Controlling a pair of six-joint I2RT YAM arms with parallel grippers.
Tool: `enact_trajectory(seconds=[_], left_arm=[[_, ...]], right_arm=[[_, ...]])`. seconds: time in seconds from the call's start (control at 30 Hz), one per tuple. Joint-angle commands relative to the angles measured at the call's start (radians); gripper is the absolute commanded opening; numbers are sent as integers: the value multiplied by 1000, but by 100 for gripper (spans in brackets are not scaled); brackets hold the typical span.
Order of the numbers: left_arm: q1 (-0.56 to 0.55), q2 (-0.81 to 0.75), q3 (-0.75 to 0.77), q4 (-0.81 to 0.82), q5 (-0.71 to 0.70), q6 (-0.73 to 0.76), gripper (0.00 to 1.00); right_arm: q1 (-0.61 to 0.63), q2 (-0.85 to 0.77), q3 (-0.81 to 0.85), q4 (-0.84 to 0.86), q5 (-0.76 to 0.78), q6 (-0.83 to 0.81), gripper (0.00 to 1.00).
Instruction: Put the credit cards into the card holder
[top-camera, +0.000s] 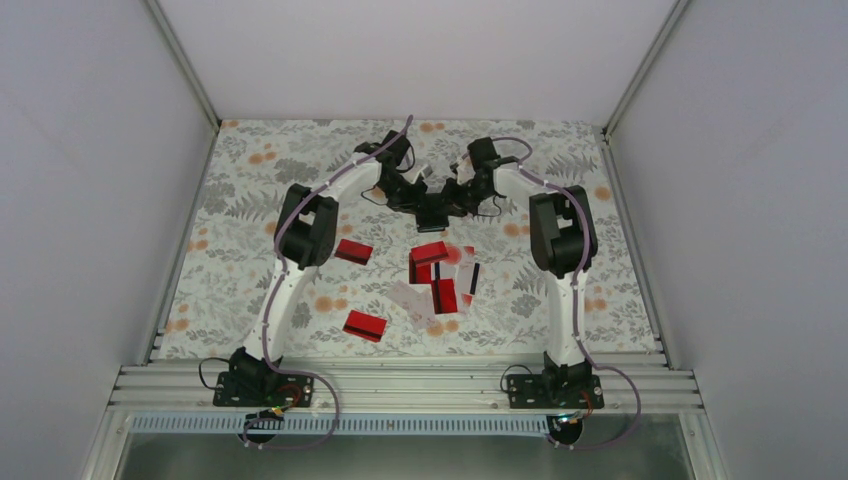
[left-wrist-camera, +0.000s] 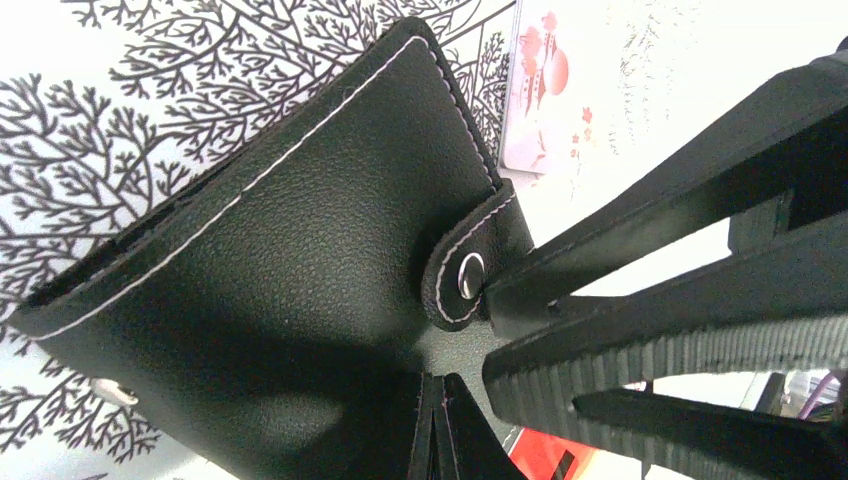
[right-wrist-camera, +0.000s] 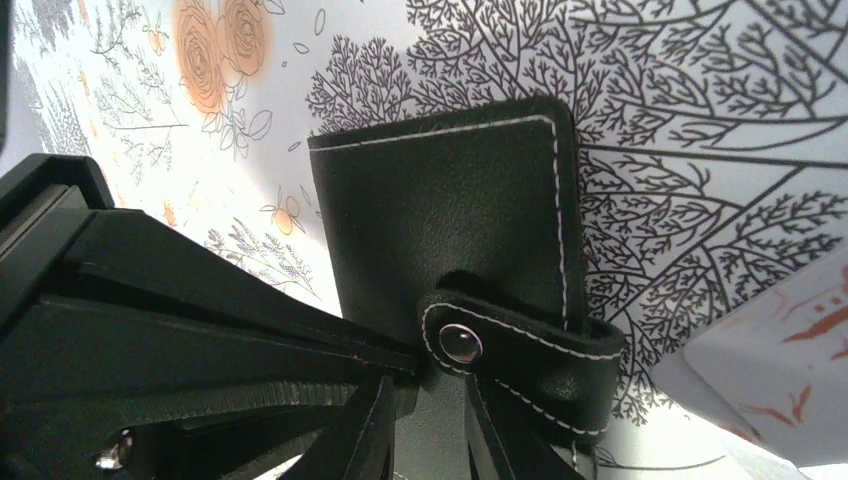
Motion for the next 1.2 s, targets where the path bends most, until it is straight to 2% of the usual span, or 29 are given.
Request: enact_trajectory(seconds=[0.0,0.2,0.43,0.63,0.83,1.17], left_arm=[[-23,85,12,7,-51,8,2],[-24,77,36,14,-64,12,2],[-24,75,22,10,-64,18,2],[-24,76,19,10,-59,18,2],[-24,75,16,11,-58,17,2],[-23,75,13,10,-52,18,2]], right_arm=[[23,35,31,-74,-18,-2,19],[21,43,27,-76,-6,-5,19],[21,-40,63,-84,-107,-4,19],[-5,-78,58,-59,8,41,18],[-17,-37,103,-23,90,74,18],[-18,16,111,-29,147,64,18]])
